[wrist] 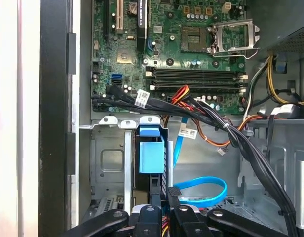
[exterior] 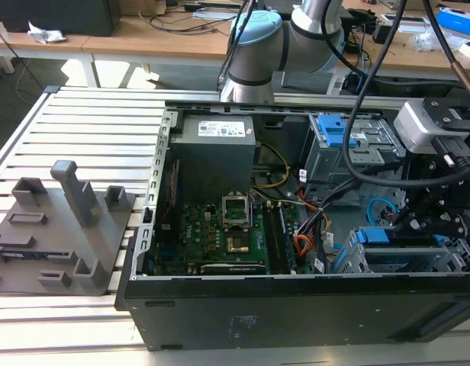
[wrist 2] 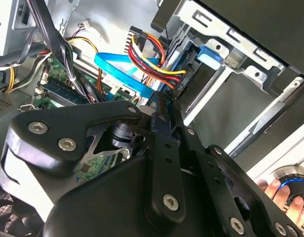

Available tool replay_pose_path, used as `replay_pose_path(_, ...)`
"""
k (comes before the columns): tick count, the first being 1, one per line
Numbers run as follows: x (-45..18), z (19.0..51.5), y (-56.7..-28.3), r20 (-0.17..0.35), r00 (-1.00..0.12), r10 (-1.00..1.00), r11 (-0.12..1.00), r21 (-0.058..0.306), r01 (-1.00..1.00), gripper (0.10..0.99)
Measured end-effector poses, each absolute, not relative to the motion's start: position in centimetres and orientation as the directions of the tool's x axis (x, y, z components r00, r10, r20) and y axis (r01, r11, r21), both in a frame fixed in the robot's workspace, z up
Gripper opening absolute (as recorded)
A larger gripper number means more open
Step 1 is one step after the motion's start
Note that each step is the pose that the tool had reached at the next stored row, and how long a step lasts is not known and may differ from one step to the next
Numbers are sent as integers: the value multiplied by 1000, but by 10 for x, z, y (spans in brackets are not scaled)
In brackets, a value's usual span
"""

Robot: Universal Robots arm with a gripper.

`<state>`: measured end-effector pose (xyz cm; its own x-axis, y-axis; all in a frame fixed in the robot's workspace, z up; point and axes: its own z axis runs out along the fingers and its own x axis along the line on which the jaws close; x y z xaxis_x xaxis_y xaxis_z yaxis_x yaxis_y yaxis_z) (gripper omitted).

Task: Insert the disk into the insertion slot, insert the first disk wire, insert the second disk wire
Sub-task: 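Insert the second disk wire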

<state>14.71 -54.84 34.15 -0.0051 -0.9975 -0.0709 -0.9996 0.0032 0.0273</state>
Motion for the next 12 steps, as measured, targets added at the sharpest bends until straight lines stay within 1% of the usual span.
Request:
replay_pose_path(9, 146, 345, -548, -78, -4, -997, 3, 22, -1000, 165)
replay_pose_path(12, 146, 346, -553, -78, -5, -997, 3, 22, -1000, 165)
